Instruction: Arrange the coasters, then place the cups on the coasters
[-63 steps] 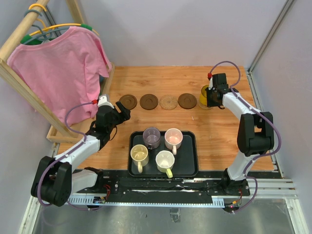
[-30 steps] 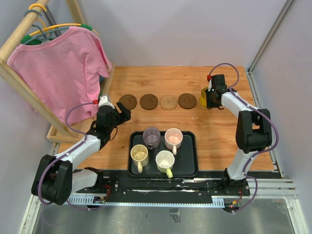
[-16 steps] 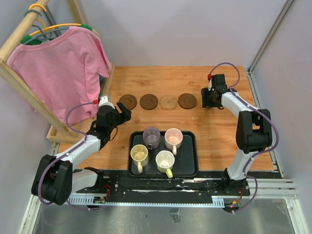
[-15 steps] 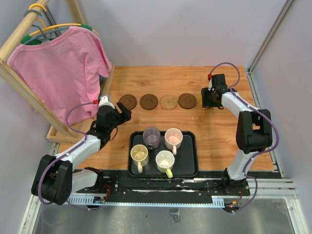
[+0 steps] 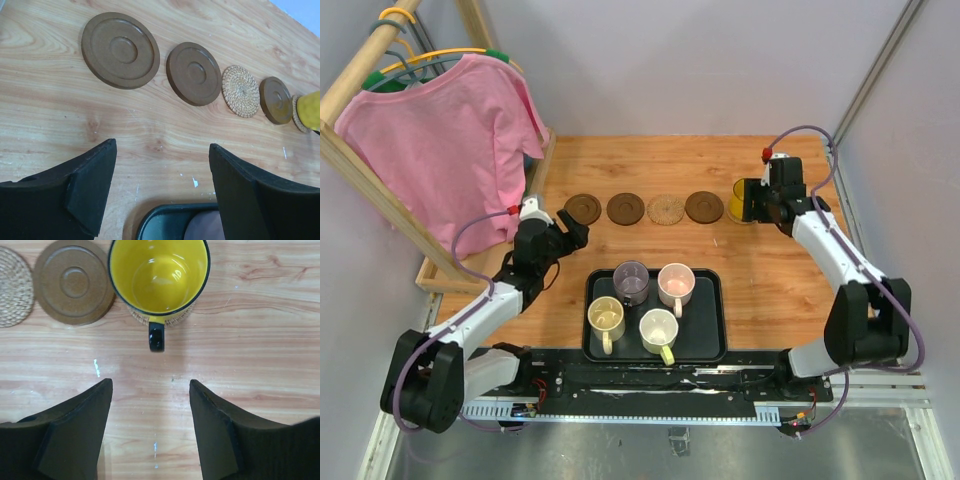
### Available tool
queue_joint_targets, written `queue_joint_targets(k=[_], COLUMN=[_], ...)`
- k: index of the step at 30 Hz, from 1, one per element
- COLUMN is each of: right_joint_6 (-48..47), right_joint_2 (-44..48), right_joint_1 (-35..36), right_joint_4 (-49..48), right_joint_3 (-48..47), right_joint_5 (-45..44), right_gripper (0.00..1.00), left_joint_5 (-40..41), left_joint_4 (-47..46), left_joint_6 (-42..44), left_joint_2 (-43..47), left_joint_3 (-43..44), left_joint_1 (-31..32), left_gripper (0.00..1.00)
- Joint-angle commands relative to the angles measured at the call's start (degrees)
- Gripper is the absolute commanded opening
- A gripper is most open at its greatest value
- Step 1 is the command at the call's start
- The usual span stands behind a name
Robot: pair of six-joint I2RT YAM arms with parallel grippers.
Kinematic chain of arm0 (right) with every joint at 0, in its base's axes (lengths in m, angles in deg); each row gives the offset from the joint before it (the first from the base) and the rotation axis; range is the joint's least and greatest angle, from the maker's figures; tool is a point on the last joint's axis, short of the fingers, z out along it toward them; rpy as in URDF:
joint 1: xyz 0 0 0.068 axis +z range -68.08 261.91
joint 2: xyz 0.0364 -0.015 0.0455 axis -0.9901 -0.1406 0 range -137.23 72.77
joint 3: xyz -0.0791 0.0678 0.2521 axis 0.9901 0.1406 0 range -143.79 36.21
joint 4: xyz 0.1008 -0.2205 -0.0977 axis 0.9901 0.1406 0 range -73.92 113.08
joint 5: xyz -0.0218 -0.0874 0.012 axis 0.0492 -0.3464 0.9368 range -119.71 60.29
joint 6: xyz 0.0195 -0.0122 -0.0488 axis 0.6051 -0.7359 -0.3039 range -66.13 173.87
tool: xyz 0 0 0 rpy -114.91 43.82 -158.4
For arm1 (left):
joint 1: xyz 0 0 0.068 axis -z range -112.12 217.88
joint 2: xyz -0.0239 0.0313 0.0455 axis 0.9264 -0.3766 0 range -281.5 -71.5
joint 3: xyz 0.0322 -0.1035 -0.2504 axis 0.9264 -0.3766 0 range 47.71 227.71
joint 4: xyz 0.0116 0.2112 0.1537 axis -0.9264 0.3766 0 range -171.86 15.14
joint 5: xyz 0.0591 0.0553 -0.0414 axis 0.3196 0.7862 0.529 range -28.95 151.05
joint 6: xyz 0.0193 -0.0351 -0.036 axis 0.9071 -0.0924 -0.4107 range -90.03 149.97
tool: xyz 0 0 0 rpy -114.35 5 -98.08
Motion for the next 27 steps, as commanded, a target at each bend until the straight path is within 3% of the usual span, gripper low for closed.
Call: queue_joint_targets(k=[1,14,23,27], right_joint_6=[2.76,13.51,17.29,18.33], right_joint_2=[7.81,25.74,26.3,25.98], right_joint_1=[3.5,25.27,33.09,34.97], right_joint_4=[3.48,7.99,8.09,7.04], right_joint_3=[3.37,16.82,18.59,18.7], right_joint_5=[-0.28,3.32,3.76,5.23], right_gripper=[0.65,0.67,0.69,0.75], left_joint_5=[-0.52,-2.74,-4.83,-5.53], left_joint_4=[-0.65,0.06,-0.75,-0.18], left_joint_6=[-0.06,0.45,-0.03,0.08], left_joint_2=[2.55,4.53,3.95,4.03], left_joint_3=[-1.35,-2.55,-2.95,-3.52], left_joint_1=[-0.38,-0.38,-0.38,-0.38], left_gripper=[0.78,0.78,0.78,0.79])
